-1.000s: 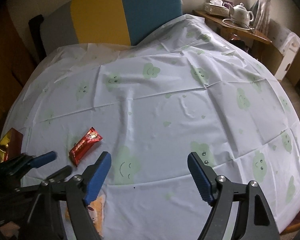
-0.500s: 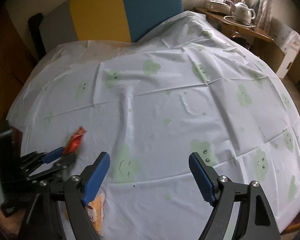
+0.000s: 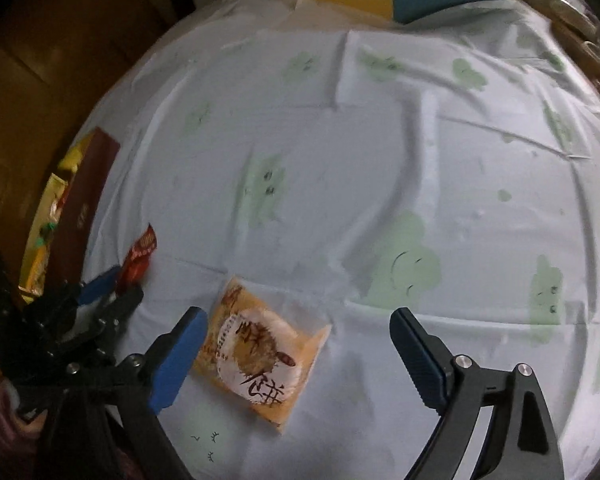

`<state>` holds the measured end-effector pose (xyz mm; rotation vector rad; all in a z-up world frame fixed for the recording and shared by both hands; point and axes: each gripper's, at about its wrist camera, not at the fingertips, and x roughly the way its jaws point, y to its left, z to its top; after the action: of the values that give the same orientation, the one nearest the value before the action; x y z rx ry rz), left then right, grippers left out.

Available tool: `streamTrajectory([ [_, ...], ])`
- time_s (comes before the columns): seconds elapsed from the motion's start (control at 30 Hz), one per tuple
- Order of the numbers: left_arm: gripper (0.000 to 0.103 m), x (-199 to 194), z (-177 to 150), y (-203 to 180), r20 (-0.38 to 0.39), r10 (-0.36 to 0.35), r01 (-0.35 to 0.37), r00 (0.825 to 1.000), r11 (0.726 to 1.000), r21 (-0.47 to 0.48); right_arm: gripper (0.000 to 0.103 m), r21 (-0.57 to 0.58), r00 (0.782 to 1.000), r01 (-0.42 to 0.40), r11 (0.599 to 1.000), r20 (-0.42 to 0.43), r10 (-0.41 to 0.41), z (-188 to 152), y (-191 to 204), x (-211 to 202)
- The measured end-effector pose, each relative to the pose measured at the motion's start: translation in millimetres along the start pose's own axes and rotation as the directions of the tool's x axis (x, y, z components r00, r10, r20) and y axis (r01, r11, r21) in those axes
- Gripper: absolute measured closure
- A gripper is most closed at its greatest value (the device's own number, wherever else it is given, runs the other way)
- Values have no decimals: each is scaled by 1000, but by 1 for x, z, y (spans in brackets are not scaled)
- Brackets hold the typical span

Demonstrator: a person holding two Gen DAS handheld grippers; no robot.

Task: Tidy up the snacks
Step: 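Grasp the square cake packet with the right tool while the left tool holds the chocolate bar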

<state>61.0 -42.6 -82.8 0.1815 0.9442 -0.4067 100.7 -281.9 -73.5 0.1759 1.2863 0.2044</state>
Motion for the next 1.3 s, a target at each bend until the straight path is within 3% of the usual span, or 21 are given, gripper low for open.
streamTrajectory([
  [0.1,70,-2,-5,2,18,-11,11,1000,1000,0,8,2,999,-24,1000,-46,24,-2,3,11],
  [0.2,70,-3,-5,7,17,-33,33,999,999,-13,8,-2,979,-181,983,-94,180,-2,12,14],
  [0.33,70,-3,-5,8,15,-45,46,999,999,-25,8,-30,968,-243,969,-68,241,-3,19,5],
  [0.47,70,-3,-4,7,18,-44,45,999,999,-23,8,-65,990,-139,988,1,139,-3,18,-4],
  [0.6,70,-3,-3,9,11,-53,53,999,998,-25,8,-248,998,-56,967,8,60,-13,47,-5],
  [0.7,70,-2,-2,10,6,-60,60,998,998,-18,1,-384,1000,-11,923,9,16,-28,71,-4],
  [0.77,70,-2,-1,11,1,-70,70,998,997,-21,1,-468,997,66,881,3,-73,-38,82,4],
  [0.87,70,-2,-2,11,6,-74,75,997,997,-27,1,-533,991,95,841,-30,-130,-46,87,9],
  [1.07,70,-1,-2,12,5,-85,85,996,996,-38,3,-656,961,184,732,-38,-275,-48,91,24],
  [1.1,70,-1,-1,12,6,-85,85,996,996,-39,12,-649,963,191,737,-22,-269,-43,89,23],
  [1.17,70,-1,-2,12,7,-83,84,996,996,-39,36,-593,978,145,792,-34,-205,-31,84,22],
  [1.23,70,-2,-2,11,8,-83,83,997,996,-37,35,-512,987,122,850,-25,-157,-19,81,26],
  [1.3,70,-1,-2,12,9,-86,86,996,996,-39,27,-438,994,75,896,-34,-100,-12,74,31],
])
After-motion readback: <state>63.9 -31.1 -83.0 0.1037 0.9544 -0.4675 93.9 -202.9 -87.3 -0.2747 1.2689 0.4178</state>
